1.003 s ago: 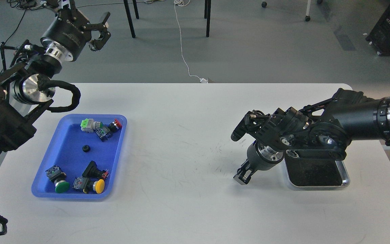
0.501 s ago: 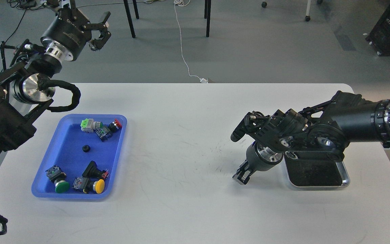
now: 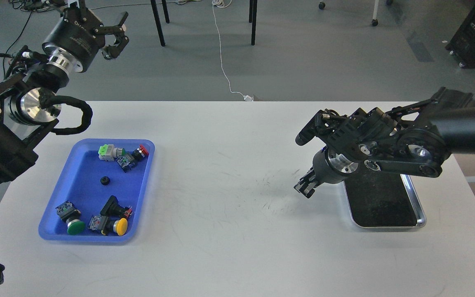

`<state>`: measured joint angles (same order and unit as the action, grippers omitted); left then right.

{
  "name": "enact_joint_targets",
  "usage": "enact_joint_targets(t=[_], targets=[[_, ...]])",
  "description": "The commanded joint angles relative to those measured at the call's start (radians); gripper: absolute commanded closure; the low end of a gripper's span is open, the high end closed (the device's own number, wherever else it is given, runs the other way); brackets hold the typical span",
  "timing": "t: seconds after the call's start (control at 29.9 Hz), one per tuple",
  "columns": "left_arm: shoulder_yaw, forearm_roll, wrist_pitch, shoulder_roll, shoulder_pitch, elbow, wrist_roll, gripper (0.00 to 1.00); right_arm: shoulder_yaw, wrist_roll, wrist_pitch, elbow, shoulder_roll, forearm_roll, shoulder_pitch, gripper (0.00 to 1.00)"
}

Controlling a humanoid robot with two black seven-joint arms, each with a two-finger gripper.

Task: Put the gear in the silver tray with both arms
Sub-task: 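Carry the gear over the silver tray and open the right gripper, then raise the right gripper away and lower the left gripper to the blue tray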

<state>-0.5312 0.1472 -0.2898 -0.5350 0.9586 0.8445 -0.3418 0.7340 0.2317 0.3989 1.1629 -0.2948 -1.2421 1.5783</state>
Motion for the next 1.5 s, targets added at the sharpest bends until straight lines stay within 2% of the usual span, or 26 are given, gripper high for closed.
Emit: enact_joint_targets(t=[0.0, 0.17, 0.5, 0.64, 0.8, 0.97, 1.07, 1.17, 1.34, 1.47], targets=[[0.002, 0.0, 0.0, -0.002, 0.0, 0.001, 0.0, 0.02, 0.004, -0.006, 0.0, 0.001, -0.108, -0.109, 0.017, 0.86], [0.0, 0.0, -0.005, -0.013, -0.001, -0.001, 0.003, 0.02, 0.01, -0.006, -0.002, 0.008, -0.25, -0.232, -0.03, 0.85], [0.003, 0.0, -0.003, -0.016, 0.0, 0.001, 0.004, 0.02, 0.01, -0.012, -0.002, 0.106, -0.377, -0.243, -0.119, 0.83], [0.0, 0.0, 0.0, -0.016, 0.0, 0.002, 0.006, 0.02, 0.008, -0.022, -0.023, 0.107, -0.403, -0.315, -0.138, 0.74], [0.003, 0.0, -0.002, -0.029, 0.0, 0.015, 0.009, 0.02, -0.001, -0.032, -0.058, 0.109, -0.42, -0.335, -0.144, 0.52], [0.014, -0.015, -0.003, -0.025, 0.0, 0.015, 0.012, 0.02, -0.05, -0.031, -0.06, 0.109, -0.448, -0.33, -0.168, 0.42], [0.016, -0.066, -0.003, -0.028, 0.0, 0.013, 0.01, 0.02, -0.131, -0.032, -0.06, 0.106, -0.474, -0.324, -0.205, 0.38], [0.017, -0.138, -0.005, -0.028, -0.004, 0.013, 0.014, 0.02, -0.292, -0.032, -0.064, 0.084, -0.489, -0.295, -0.256, 0.34], [0.039, -0.337, -0.025, -0.034, -0.009, 0.016, 0.03, 0.02, -0.62, -0.034, -0.063, -0.003, -0.463, -0.105, -0.372, 0.11], [0.1, -0.588, -0.043, -0.062, -0.008, 0.038, 0.023, 0.02, -0.806, -0.028, -0.057, -0.061, -0.422, 0.042, -0.443, 0.06]])
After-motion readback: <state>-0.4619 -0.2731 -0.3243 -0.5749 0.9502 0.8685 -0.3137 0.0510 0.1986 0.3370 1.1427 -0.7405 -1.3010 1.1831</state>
